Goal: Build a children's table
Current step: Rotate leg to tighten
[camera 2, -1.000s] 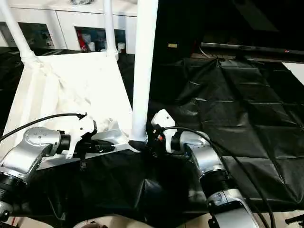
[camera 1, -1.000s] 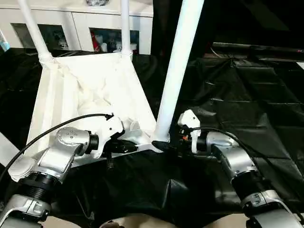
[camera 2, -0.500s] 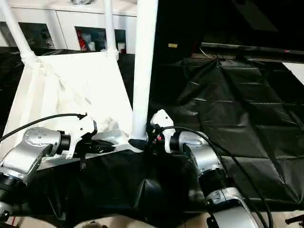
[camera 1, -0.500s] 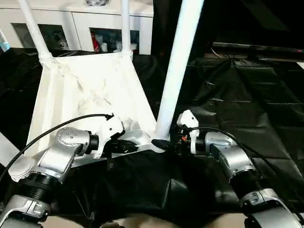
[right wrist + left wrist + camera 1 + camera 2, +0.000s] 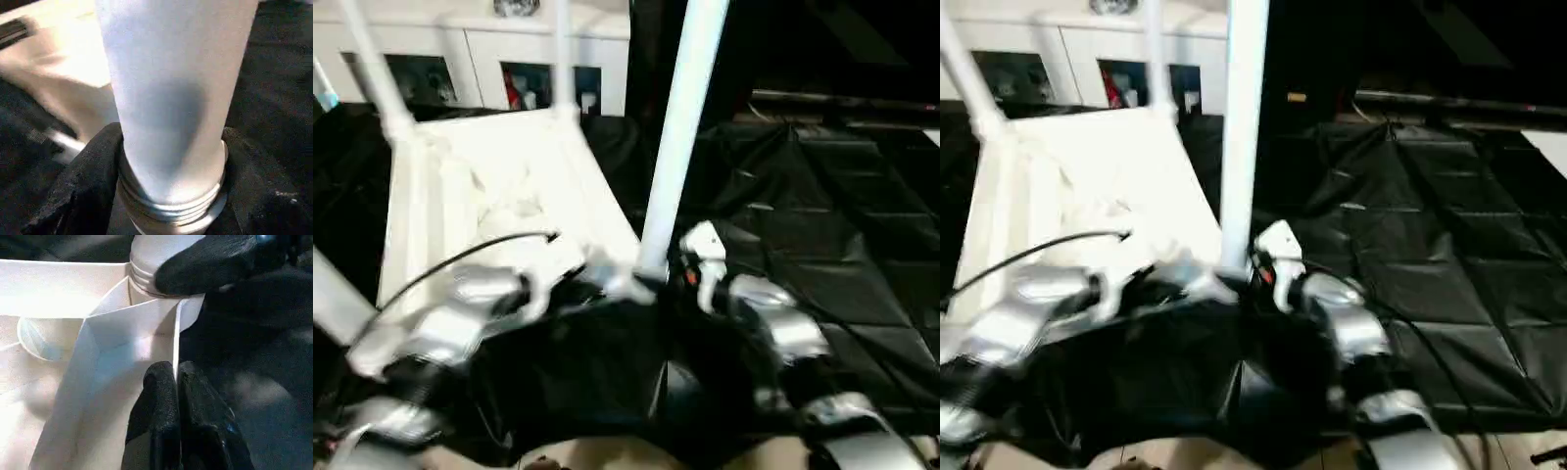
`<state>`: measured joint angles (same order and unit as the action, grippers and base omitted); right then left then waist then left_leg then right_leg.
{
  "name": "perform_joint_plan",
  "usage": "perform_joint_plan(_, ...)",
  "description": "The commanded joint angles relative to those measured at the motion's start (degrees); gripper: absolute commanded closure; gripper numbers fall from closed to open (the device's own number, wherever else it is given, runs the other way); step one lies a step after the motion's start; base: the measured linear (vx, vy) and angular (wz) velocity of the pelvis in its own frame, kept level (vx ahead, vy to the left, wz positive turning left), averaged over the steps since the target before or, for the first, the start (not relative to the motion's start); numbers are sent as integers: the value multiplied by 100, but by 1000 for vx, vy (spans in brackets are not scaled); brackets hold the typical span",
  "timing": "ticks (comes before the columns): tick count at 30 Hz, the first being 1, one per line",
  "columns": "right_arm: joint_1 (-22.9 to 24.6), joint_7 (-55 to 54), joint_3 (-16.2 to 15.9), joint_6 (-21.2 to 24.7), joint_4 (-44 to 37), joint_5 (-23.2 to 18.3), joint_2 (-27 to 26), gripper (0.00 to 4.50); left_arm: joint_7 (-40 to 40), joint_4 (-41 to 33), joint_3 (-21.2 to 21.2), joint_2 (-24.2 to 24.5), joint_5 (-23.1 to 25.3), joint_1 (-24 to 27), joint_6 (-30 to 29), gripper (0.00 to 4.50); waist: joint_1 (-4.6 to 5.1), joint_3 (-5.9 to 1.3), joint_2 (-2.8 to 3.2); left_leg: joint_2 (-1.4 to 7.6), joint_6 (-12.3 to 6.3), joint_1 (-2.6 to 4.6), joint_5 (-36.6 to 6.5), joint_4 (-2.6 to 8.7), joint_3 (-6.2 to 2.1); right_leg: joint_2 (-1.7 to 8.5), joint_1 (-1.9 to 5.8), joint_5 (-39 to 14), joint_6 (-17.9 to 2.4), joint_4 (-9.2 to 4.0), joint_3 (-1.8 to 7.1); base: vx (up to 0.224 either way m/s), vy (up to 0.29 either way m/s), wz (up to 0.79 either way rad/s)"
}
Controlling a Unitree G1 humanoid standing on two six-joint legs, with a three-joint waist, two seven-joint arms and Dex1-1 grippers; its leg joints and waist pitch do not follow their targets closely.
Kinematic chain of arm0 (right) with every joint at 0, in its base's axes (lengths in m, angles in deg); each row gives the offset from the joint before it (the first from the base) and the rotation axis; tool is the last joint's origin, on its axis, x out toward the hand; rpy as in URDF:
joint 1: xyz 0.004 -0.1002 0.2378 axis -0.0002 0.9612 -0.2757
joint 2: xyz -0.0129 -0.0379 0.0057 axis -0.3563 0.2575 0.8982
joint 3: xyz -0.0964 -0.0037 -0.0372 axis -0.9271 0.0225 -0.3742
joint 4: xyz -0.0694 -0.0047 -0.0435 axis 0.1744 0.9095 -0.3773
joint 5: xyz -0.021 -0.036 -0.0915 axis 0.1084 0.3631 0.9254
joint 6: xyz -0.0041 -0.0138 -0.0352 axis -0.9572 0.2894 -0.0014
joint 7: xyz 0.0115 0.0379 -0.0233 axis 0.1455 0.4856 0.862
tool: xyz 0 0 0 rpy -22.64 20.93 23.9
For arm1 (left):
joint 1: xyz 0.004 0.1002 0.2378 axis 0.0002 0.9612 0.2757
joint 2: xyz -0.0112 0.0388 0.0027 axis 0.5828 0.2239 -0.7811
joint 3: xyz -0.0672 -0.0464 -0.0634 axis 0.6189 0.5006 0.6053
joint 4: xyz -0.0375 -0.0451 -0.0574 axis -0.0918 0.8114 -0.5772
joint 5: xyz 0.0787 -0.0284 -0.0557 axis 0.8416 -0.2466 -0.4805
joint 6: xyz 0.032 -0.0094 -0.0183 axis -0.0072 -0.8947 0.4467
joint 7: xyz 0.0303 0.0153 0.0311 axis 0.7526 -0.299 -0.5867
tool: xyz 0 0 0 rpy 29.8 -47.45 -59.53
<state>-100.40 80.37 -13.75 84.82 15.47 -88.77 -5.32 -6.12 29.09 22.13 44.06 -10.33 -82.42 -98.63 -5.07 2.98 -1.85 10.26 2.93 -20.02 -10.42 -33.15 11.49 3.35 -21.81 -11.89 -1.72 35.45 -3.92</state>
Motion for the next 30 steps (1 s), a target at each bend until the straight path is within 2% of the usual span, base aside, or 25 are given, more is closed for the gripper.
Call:
perform_joint_plan(1, 15, -395, -281, 105, 304, 232, -376, 177, -367, -28, -95, -502, -129, -206, 82, 450, 8, -305, 41, 369, 100, 85, -1275, 396, -208, 595, 169, -1671, -979, -509, 366, 0, 0, 0)
perform_joint_plan(2, -18, -564, -290, 60, 361, 263, -487, 177, -497, 23, -122, -626, -68, -255, 102, 450, 9, -314, 31, 359, 86, 75, -1232, 391, -205, 590, 171, -1534, -971, -498, 369, 0, 0, 0)
perform_joint_plan(4, -30, -497, -420, -87, 372, 315, -621, 177, -643, 91, -185, -805, 23, -318, 191, 450, 6, -323, 50, 352, 35, 71, -1200, 381, -194, 586, 171, -1396, -971, -502, 369, 0, 0, 0)
perform_joint_plan(5, 0, -280, -597, -294, 327, 398, -666, 177, -700, 138, -238, -920, 84, -351, 297, 450, -6, -327, 46, 348, 7, 65, -1164, 377, -194, 587, 182, -1333, -973, -494, 368, 0, 0, 0)
perform_joint_plan(7, 12, -232, -640, -364, 317, 428, -664, 177, -668, 147, -260, -941, 87, -353, 343, 450, -17, -338, 44, 344, -79, 37, -1056, 368, -191, 589, 194, -1182, -976, -476, 367, 0, 0, 0)
perform_joint_plan(8, 35, 0, -619, -341, 283, 332, -657, 177, -562, 141, -303, -938, 77, -336, 467, 450, -19, -339, 64, 341, -121, 35, -1034, 369, -192, 585, 193, -1141, -982, -478, 365, 0, 0, 0)
perform_joint_plan(9, 62, 250, -571, -277, 203, 192, -624, 121, -404, 92, -331, -893, 32, -292, 541, 450, -21, -341, 58, 340, -156, 32, -1048, 370, -193, 585, 200, -1167, -971, -482, 361, 0, 0, 0)
perform_joint_plan(12, 98, 623, -527, -194, 35, 13, -484, 105, -88, -34, -350, -741, -46, -187, 608, 450, -33, -341, 69, 349, -192, 29, -1047, 373, -194, 586, 202, -1193, -968, -485, 357, 0, 0, 0)
perform_joint_plan(13, 106, 742, -527, -185, -24, -22, -406, 97, 42, -85, -360, -656, -59, -141, 630, 450, -40, -346, 96, 353, -198, 28, -1044, 372, -199, 589, 204, -1162, -973, -479, 358, 0, 0, 0)
perform_joint_plan(14, 112, 860, -531, -183, -80, -50, -320, 71, 179, -135, -369, -565, -66, -93, 657, 450, -33, -354, 80, 363, -239, 15, -1002, 371, -201, 584, 218, -989, -1012, -459, 351, 0, 0, 0)
perform_joint_plan(15, 101, 1018, -529, -211, -116, -50, -176, 64, 369, -180, -369, -429, -77, -34, 670, 450, -27, -353, 80, 362, -247, 17, -971, 371, -196, 577, 210, -926, -1030, -454, 352, 0, 0, 0)
perform_joint_plan(17, 77, 1302, -523, -275, -153, -31, 65, 61, 681, -219, -353, -224, -120, 45, 754, 450, -27, -370, 76, 350, -303, 8, -900, 354, -192, 578, 228, -781, -1081, -434, 345, 0, 0, 0)
perform_joint_plan(18, 79, 1472, -527, -252, -203, -49, 171, 61, 814, -241, -331, -140, -146, 81, 773, 450, -23, -361, 92, 349, -339, -5, -847, 354, -189, 577, 225, -705, -1120, -429, 345, 0, 0, 0)
perform_joint_plan(20, 107, 2026, -564, -139, -411, -141, 502, 61, 1128, -281, -252, 72, -235, 145, 787, 450, -30, -360, 82, 357, -355, 4, -835, 348, -182, 564, 232, -653, -1165, -419, 335, 0, 0, 0)
perform_joint_plan(22, 122, 2230, -582, -114, -487, -172, 612, 61, 1239, -290, -228, 134, -269, 159, 784, 450, -65, -359, 107, 384, -392, 15, -824, 344, -164, 556, 206, -591, -1220, -408, 331, 0, 0, 0)
perform_joint_plan(28, 214, 3002, -675, -9, -799, -291, 964, 61, 1774, -402, -159, 423, -460, 256, 721, 450, -123, -344, 88, 381, -314, 18, -983, 353, -167, 573, 204, -960, -1159, -440, 333, 0, 0, 0)
perform_joint_plan(30, 227, 3178, -727, 64, -844, -323, 1028, 96, 1912, -401, -155, 506, -502, 268, 704, 450, -130, -346, 89, 384, -282, 18, -978, 357, -172, 571, 202, -1008, -1139, -439, 332, 0, 0, 0)
